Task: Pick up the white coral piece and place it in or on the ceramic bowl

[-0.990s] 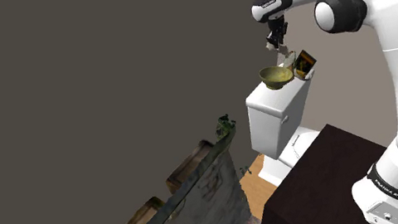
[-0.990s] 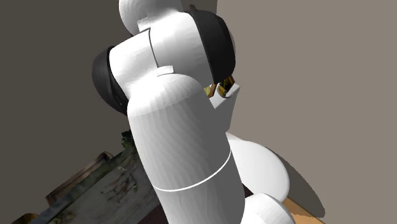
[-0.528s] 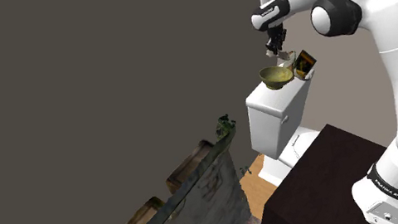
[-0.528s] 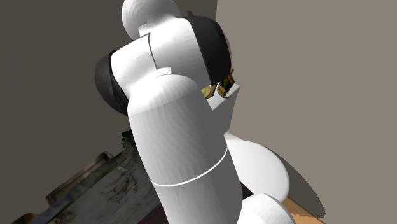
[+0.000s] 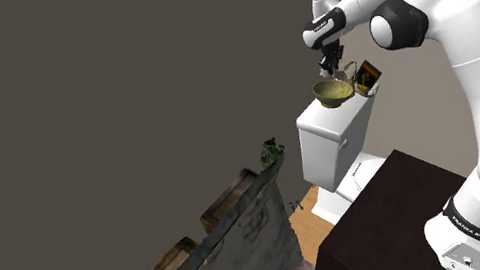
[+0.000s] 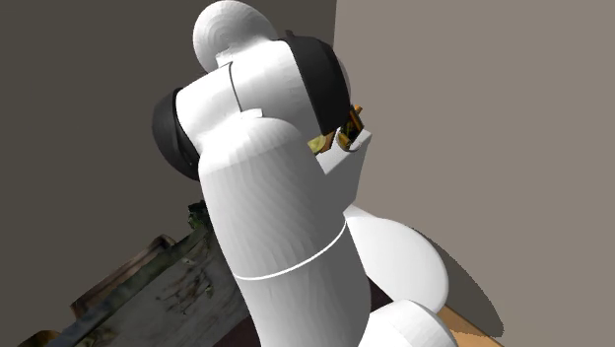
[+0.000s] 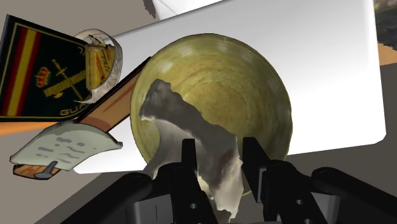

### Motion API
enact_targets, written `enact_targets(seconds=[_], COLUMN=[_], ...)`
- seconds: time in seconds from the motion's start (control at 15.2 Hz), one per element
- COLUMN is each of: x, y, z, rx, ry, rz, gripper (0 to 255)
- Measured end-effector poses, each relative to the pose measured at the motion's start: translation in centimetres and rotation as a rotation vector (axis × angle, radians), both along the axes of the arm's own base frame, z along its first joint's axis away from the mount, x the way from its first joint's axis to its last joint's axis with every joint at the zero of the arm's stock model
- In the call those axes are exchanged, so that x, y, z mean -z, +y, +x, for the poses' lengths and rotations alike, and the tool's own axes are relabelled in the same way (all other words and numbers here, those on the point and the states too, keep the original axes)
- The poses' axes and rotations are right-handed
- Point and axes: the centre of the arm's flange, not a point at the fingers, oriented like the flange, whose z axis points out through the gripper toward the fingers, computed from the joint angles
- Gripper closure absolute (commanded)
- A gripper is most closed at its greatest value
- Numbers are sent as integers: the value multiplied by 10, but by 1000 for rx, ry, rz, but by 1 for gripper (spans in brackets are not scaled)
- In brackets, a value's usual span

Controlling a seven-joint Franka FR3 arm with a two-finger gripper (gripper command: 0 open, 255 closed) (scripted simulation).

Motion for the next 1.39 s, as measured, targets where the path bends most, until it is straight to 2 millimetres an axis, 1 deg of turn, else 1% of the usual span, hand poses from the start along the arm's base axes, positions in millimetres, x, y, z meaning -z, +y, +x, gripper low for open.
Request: enact_targets(seconds=[0.4,0.73,0.79,1.19,1.25,1.39], x=[28,30,30,30,23,2], y=[-1,-1,-1,-1,1,8], z=[-2,-1,-1,-1,-1,1], rx=[0,0,0,0,0,0], ry=[0,0,0,-1,0,-1], rz=[0,0,0,0,0,-1], gripper=[255,255,0,0,0,0])
